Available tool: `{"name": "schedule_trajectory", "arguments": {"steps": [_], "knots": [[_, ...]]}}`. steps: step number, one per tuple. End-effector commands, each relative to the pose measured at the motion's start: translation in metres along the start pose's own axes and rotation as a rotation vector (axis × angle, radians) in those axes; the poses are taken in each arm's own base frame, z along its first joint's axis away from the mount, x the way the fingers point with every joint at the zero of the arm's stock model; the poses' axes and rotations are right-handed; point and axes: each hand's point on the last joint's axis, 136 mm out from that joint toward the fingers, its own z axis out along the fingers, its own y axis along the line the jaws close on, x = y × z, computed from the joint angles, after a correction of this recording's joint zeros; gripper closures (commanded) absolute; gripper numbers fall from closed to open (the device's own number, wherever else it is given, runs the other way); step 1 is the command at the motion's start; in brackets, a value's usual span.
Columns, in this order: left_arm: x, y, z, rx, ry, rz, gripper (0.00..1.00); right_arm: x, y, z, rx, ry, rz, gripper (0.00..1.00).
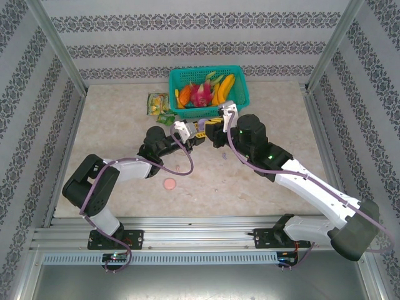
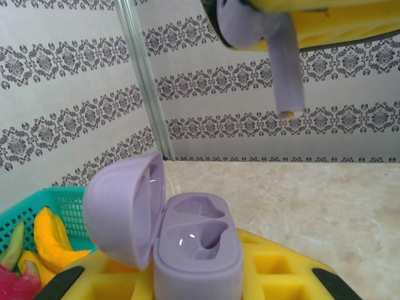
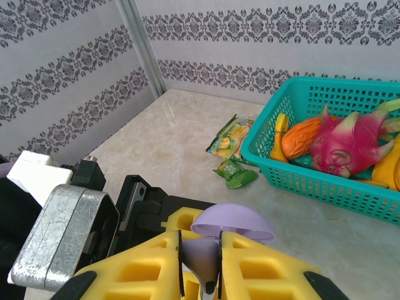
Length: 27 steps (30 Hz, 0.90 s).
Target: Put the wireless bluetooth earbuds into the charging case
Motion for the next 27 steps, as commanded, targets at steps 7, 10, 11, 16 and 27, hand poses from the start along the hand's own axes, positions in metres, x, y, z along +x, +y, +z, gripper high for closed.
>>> {"name": "schedule_trajectory", "arguments": {"steps": [7, 10, 11, 16, 27], "knots": [[-0.030, -0.002, 0.001, 0.013, -0.056, 0.041, 1.00, -0.009, 0.007, 0.006, -0.022, -0.034, 0.008, 0.80], [-0.032, -0.002, 0.001, 0.011, -0.065, 0.033, 1.00, -0.006, 0.007, 0.010, -0.023, -0.025, 0.011, 0.80], [-0.032, -0.002, 0.000, 0.011, -0.068, 0.031, 1.00, -0.005, 0.007, 0.011, -0.023, -0.023, 0.013, 0.80], [-0.036, -0.002, 0.000, 0.012, -0.082, 0.025, 1.00, -0.001, 0.005, 0.016, -0.015, -0.014, 0.014, 0.80], [-0.040, -0.003, 0.000, 0.019, -0.099, 0.010, 1.00, 0.003, 0.000, 0.024, -0.006, 0.000, 0.027, 0.81]]}}
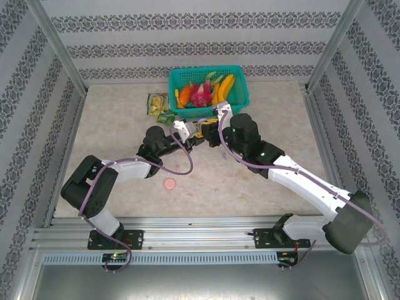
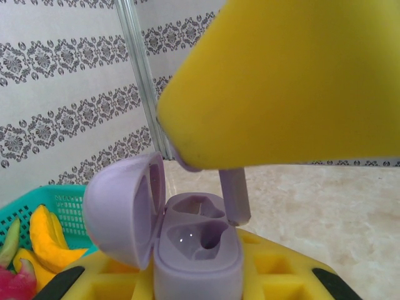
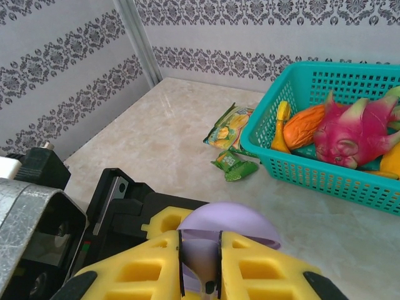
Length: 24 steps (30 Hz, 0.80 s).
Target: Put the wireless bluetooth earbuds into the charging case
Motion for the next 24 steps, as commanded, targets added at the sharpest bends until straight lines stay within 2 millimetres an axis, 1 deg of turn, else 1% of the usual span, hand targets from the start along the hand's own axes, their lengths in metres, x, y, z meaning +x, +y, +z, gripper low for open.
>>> {"name": "schedule_trajectory", "arguments": {"steps": [1, 13, 24], "knots": [[-0.038, -0.003, 0.001, 0.016, -0.103, 0.037, 1.00, -0.012, 0.004, 0.001, -0.017, -0.039, 0.018, 0.81], [-0.044, -0.004, 0.000, 0.017, -0.121, 0.031, 1.00, -0.004, -0.001, 0.005, -0.007, -0.019, 0.027, 0.82], [-0.046, -0.009, 0.001, 0.031, -0.122, 0.033, 1.00, -0.004, -0.011, 0.008, 0.020, -0.026, 0.039, 0.82]]}}
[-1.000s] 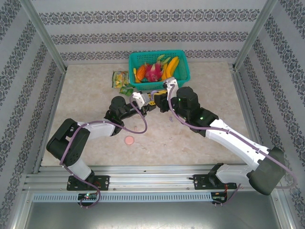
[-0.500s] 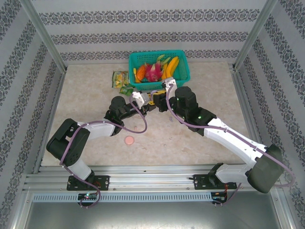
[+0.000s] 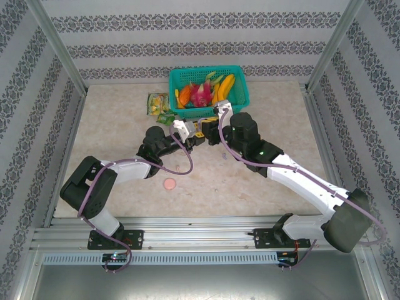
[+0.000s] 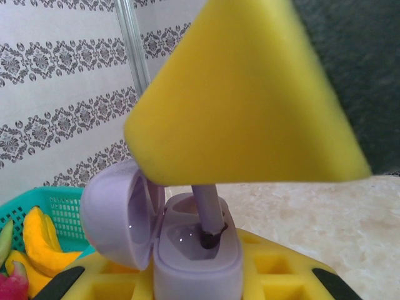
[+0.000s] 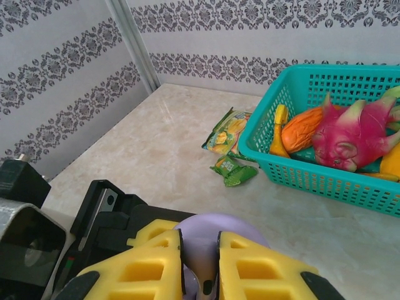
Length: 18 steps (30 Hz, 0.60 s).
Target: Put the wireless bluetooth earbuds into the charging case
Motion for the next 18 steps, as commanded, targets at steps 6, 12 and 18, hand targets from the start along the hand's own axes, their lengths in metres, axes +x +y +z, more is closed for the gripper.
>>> {"name": "schedule_trajectory", "arguments": {"steps": [6, 12, 18], "knots": [[-0.042, -0.007, 0.002, 0.025, -0.114, 0.060, 1.00, 0.006, -0.005, 0.007, 0.000, 0.013, 0.015, 0.82], [-0.043, -0.005, 0.003, 0.019, -0.114, 0.060, 1.00, 0.017, -0.003, 0.007, -0.021, 0.053, 0.015, 0.83], [-0.043, -0.004, 0.003, 0.015, -0.115, 0.068, 1.00, 0.021, -0.009, 0.000, 0.007, 0.055, 0.010, 0.83]]}}
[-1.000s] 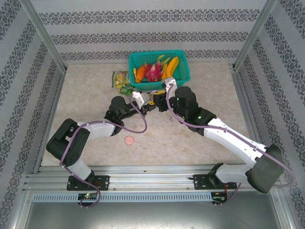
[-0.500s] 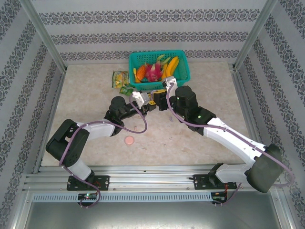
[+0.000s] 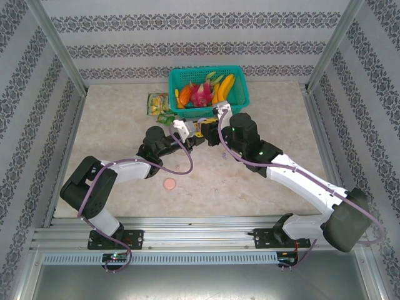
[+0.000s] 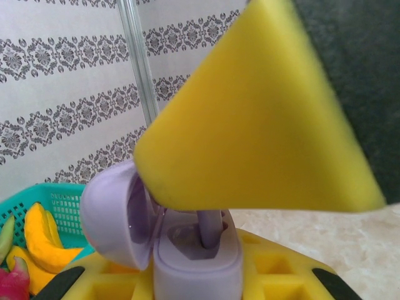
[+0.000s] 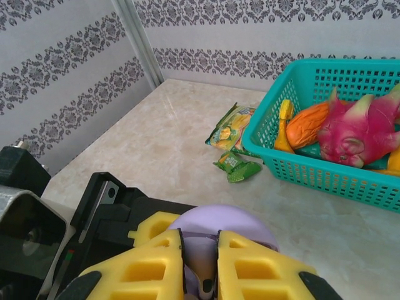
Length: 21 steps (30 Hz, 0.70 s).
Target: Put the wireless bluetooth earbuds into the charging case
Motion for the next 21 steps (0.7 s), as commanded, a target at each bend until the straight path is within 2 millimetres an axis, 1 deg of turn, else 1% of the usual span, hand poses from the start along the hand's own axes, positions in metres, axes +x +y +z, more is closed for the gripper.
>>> {"name": "schedule_trajectory", "arguments": {"steps": [1, 6, 17, 19, 21], "knots": [[-0.044, -0.006, 0.003, 0.021, -0.118, 0.072, 1.00, 0.015, -0.010, -0.003, 0.025, 0.042, 0.008, 0.83], [-0.044, -0.005, 0.004, 0.023, -0.120, 0.069, 1.00, 0.015, -0.011, -0.003, 0.023, 0.047, 0.011, 0.84], [-0.046, -0.005, 0.004, 0.022, -0.132, 0.055, 1.00, 0.028, 0.002, 0.010, -0.046, 0.125, 0.005, 0.83], [-0.045, -0.004, 0.005, 0.021, -0.134, 0.051, 1.00, 0.030, 0.002, 0.011, -0.042, 0.131, 0.006, 0.80], [-0.044, -0.004, 0.005, 0.018, -0.135, 0.047, 1.00, 0.029, 0.000, 0.011, -0.031, 0.131, 0.010, 0.73]]}}
